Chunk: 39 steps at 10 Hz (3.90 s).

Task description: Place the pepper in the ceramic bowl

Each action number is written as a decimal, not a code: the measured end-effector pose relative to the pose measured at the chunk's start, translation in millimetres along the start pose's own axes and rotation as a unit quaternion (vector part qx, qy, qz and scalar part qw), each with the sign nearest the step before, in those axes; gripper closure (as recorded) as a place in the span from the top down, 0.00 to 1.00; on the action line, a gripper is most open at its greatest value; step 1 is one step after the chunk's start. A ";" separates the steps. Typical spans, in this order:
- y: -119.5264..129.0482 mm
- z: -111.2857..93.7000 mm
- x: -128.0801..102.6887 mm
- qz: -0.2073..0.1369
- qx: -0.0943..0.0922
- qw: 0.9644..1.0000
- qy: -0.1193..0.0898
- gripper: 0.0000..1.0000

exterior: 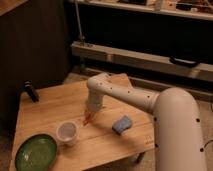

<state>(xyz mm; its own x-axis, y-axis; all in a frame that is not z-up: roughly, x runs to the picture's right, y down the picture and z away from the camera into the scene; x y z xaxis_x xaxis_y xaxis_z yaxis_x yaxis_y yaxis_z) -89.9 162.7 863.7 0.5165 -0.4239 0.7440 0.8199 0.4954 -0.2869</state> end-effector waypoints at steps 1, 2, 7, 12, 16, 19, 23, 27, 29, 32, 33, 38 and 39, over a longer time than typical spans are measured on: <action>0.2 0.1 0.2 0.000 0.000 1.000 0.000 0.30; 0.0 0.2 0.2 -0.001 -0.001 1.000 0.001 0.43; 0.9 0.0 1.0 0.000 -0.002 1.000 0.001 0.80; 0.4 -2.0 -13.7 -0.008 -0.004 1.000 -0.012 0.80; -3.7 -24.3 -3.6 -0.013 0.000 1.000 -0.001 0.80; 19.4 -31.3 12.0 -0.001 -0.004 1.000 0.009 0.80; 45.7 -30.0 33.0 0.015 0.004 1.000 0.014 0.80; 47.4 -17.1 38.3 0.018 0.013 1.000 0.009 0.77; 48.6 -13.2 41.6 0.022 0.015 1.000 0.006 0.58; 46.5 -11.8 39.9 0.020 0.015 1.000 -0.001 0.27; 44.8 -12.4 38.6 0.021 0.018 1.000 -0.009 0.18; 18.2 -37.0 5.0 0.011 0.056 0.997 -0.048 0.00; 4.7 -50.5 -15.3 -0.004 0.062 0.997 -0.048 0.00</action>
<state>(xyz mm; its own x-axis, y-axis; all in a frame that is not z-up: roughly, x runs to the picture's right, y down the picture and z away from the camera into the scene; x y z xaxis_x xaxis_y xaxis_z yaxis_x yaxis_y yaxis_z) -81.5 133.2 820.5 0.4793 -0.3571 0.8017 0.7839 0.5849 -0.2082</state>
